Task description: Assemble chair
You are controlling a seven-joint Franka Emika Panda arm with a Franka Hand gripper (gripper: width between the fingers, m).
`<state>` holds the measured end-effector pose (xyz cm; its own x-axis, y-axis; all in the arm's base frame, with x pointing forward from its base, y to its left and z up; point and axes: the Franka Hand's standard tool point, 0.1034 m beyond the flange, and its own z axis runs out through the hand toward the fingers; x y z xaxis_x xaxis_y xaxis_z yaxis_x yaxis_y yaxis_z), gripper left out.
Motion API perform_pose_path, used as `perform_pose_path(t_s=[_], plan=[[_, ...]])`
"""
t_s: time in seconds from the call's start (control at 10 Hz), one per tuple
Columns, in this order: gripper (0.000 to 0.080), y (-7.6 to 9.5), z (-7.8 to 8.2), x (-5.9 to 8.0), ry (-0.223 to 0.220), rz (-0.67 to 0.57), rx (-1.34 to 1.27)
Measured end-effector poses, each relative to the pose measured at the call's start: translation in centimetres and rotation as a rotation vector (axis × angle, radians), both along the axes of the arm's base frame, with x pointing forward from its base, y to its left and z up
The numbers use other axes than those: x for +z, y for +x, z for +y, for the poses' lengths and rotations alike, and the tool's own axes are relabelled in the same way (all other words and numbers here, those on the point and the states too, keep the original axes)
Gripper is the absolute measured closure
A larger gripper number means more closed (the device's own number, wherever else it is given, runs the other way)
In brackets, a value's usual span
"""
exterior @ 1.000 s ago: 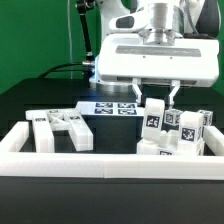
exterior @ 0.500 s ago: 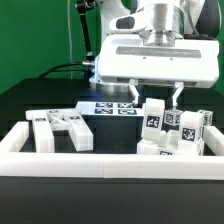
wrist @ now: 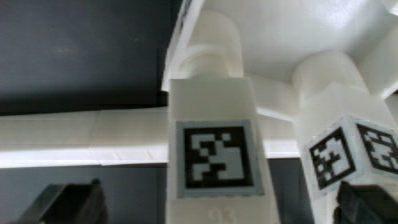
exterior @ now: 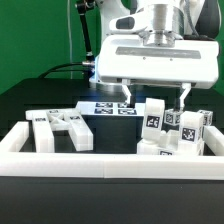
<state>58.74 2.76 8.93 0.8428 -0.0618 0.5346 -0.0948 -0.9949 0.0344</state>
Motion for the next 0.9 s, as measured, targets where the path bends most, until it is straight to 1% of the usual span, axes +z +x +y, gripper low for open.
perform_pose_path(t_s=[0.2, 0.4, 0.6, 0.7, 0.8, 0.9], plan=[[0.0151, 0.3, -0.1, 1.4, 0.006, 0.014, 0.009], [0.0151, 0.6, -0.5, 2.4, 0.022, 0.058, 0.009], [0.0151, 0.4, -0.4, 2.0, 0.016, 0.054, 0.011], [0.0151, 0.0, -0.2, 1.4, 0.035, 0.131, 0.012], [0.0151, 0.2, -0.3, 1.1, 0.058, 0.23, 0.009], [0.0151, 0.6, -0.4, 1.2, 0.075, 0.298, 0.006]])
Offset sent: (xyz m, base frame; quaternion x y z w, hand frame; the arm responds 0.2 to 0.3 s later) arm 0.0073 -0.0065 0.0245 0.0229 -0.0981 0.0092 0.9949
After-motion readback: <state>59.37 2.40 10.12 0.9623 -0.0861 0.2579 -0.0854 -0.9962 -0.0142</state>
